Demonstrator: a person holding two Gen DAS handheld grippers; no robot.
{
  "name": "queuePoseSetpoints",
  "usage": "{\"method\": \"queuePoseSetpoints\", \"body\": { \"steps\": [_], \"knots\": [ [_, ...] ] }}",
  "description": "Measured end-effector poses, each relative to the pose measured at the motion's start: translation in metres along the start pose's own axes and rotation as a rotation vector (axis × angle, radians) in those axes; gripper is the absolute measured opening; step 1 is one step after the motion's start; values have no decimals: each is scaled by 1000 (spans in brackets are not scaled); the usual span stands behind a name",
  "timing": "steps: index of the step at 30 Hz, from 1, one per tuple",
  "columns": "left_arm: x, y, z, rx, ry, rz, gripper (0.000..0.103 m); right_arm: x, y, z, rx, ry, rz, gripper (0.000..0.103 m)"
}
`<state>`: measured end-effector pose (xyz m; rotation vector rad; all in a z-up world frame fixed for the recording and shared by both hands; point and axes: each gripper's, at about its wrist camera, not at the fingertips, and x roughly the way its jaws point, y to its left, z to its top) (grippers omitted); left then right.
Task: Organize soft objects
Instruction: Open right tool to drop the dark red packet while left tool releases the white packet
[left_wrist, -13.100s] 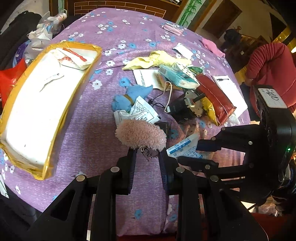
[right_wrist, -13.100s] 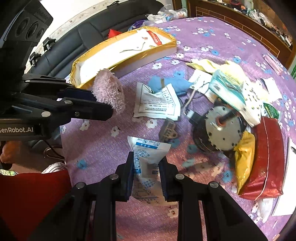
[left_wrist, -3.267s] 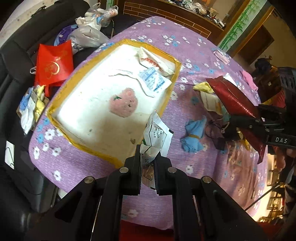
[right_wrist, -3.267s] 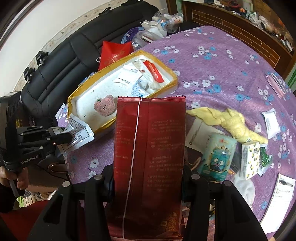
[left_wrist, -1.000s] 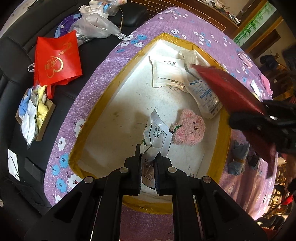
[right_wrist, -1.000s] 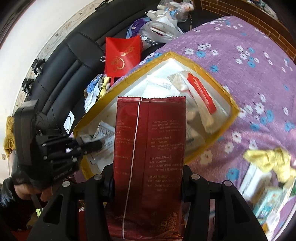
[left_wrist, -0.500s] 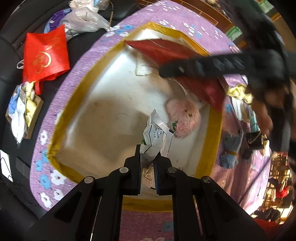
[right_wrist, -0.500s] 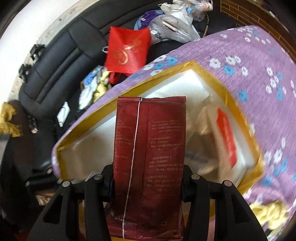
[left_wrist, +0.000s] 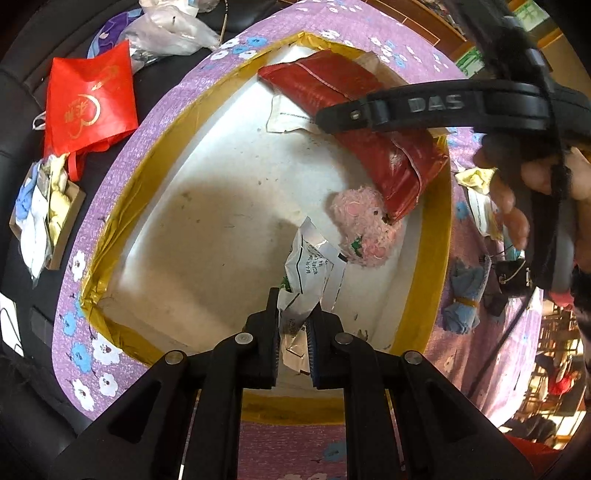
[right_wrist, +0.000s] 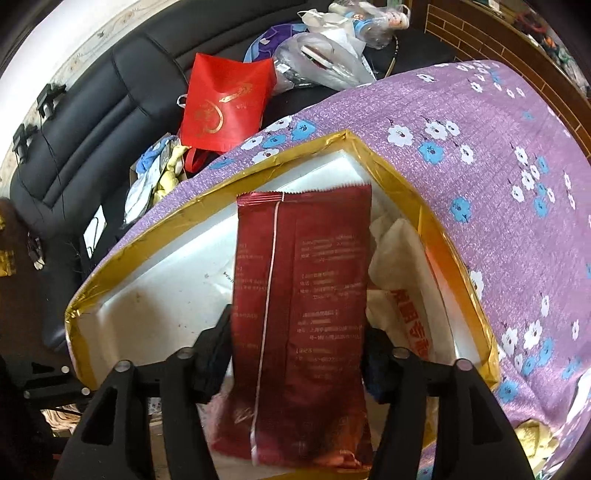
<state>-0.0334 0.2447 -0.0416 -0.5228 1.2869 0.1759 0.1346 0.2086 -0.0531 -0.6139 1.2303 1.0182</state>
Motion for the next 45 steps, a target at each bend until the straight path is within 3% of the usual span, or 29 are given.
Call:
{"method": "queuePoseSetpoints", "body": {
  "steps": [6,8,10,12,28,32,37,45],
  "knots": [
    [0,6,-3,-23,10,8,10,-21,-2,-12,12,-23,9,63],
    [-2,6,-4,-22,6,14,15,-28,-1,-18,15,-34,14,65],
    [-5,6,-6,-26,-2,13,40,-39,-1,-26,17,-51,28,69],
    [-9,6,-8,-39,-15,16,49,-50,0,-33,19,-65,40,70],
    [-44,-18,-18,-59,-106,19,49,-103,-14,-118,92,-37,161,79],
    [-51,-37,-18,-33,-122,10,49,-106,-14,-149,113,-39,167,80],
    [-50,-62,-17,16,-124,13,49,-93,-12,-190,154,11,252,80],
    [-47,-100,-18,73,-125,22,49,-93,-32,-235,221,5,255,80]
  ]
}}
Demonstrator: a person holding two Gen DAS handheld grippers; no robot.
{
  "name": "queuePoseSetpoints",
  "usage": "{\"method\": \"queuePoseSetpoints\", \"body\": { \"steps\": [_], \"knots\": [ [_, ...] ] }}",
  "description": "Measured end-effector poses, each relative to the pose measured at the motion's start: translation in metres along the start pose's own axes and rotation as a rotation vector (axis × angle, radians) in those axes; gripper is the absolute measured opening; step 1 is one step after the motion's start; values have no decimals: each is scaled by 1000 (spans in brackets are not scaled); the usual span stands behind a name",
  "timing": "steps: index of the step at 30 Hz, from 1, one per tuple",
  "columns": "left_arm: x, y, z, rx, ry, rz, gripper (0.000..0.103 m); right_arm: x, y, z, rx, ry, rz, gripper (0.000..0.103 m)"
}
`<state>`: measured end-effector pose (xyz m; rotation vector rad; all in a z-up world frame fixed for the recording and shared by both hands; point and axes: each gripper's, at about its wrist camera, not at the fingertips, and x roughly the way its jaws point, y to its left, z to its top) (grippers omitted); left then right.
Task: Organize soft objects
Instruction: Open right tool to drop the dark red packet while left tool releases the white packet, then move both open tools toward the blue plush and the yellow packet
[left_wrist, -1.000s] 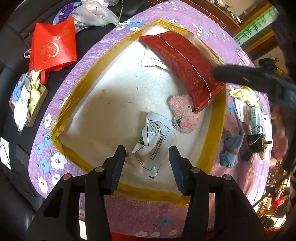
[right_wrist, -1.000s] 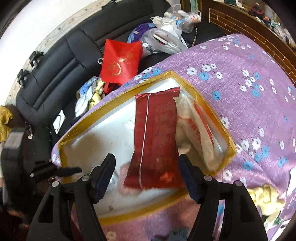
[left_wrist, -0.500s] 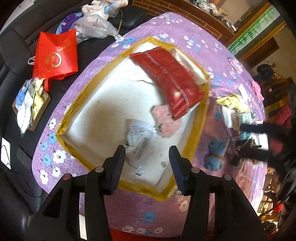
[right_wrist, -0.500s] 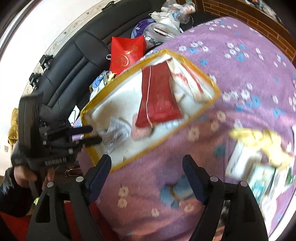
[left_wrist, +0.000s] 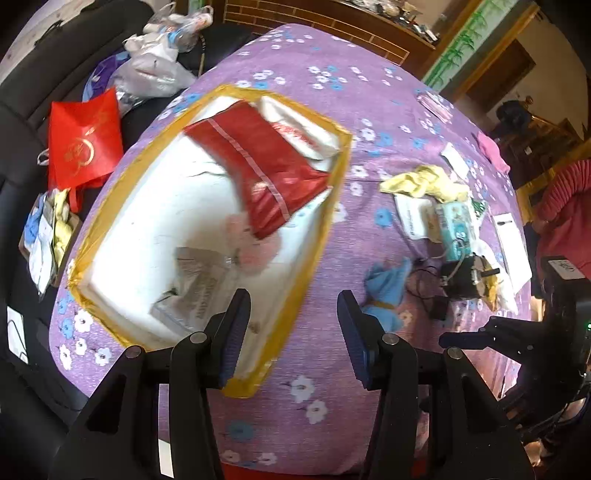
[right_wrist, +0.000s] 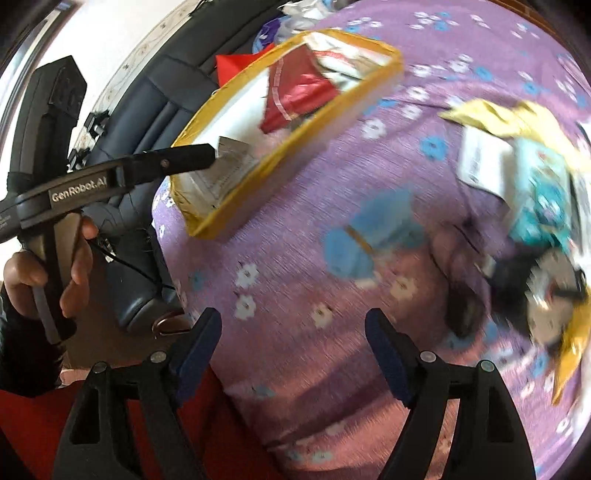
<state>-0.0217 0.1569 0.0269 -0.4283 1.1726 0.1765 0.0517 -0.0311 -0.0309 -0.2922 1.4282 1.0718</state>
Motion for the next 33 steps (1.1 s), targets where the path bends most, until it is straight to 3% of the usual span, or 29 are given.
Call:
{"method": "queuePoseSetpoints", "body": {
  "steps": [9,17,24,33],
  "knots": [
    [12,-56,-10,80,24,-16,49,-25,-47,-39,93,-17,0,80],
    [50,-96,-18,140,79,15,49,-57,-80,-63,108,-44,-46,80],
    [84,-101,-15,134,124,91,49,-76,-114,-52,65,-34,-151,80],
    [86,-97,-18,114,135,113,49,-59,-147,-35,31,23,-242,79]
  ]
}}
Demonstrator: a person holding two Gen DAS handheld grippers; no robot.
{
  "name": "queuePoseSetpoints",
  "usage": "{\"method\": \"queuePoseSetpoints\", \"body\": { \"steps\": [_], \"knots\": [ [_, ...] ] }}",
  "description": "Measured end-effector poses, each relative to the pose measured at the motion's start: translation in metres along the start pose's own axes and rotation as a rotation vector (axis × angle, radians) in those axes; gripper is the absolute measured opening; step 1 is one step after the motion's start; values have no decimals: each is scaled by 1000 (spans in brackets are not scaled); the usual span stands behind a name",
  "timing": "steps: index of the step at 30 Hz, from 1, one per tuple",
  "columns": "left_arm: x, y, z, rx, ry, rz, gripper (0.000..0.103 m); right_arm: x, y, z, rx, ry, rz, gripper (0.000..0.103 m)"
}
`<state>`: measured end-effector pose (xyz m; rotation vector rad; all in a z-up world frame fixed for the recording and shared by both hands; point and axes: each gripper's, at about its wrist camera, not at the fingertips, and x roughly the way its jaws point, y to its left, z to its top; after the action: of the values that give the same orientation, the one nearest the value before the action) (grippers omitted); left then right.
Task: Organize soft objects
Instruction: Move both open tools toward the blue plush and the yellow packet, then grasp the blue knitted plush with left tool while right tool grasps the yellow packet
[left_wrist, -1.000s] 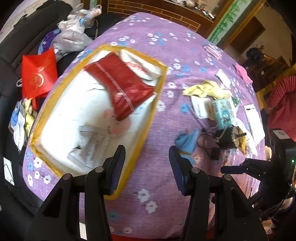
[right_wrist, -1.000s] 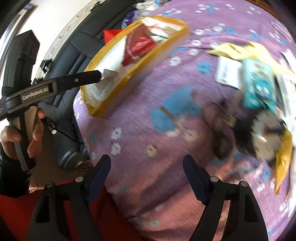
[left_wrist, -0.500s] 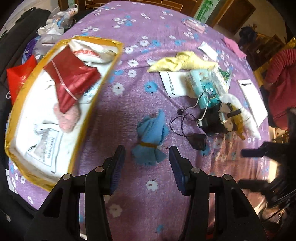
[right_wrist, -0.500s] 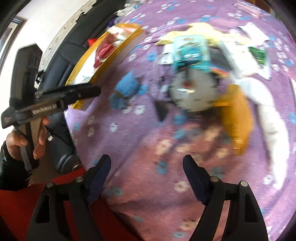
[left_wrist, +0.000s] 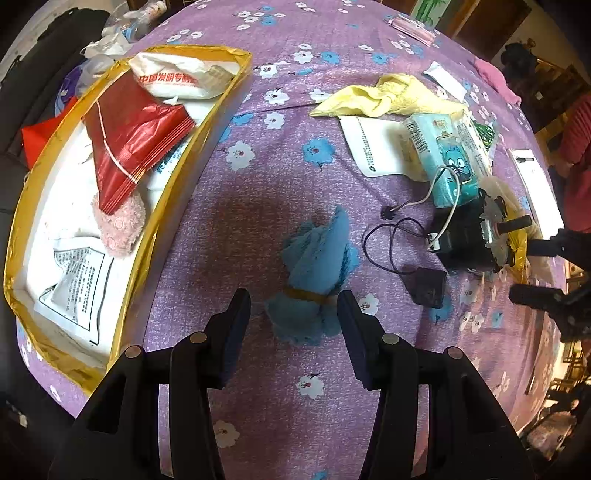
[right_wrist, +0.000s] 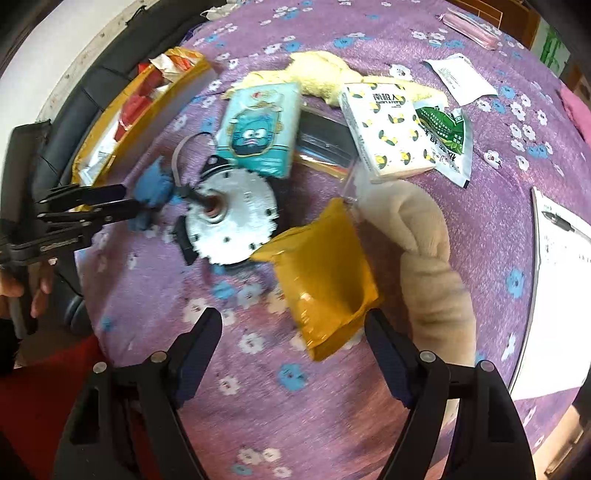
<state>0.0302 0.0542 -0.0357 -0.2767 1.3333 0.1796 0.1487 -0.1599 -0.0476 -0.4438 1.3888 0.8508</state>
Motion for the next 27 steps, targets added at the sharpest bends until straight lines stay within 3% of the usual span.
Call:
{"method": "queuePoseSetpoints", "body": {
  "steps": [9,12,15,17,27],
  "knots": [
    [0,-2,-6,11,13,10,49,15,-4,21,-67,11,-12,78],
    [0,-2,-6,15,14,10,49,19,-1,23,-91,15,-10,70],
    [3,-5,-3,17,15,14,49,23,1,24,-105,12,-46,51],
    [5,-7,0,20,14,17,49,20,-1,21,-98,2,-47,45],
    [25,-12,8,46,15,32,49,0,13,-22,-108,11,-1,43]
  ]
}}
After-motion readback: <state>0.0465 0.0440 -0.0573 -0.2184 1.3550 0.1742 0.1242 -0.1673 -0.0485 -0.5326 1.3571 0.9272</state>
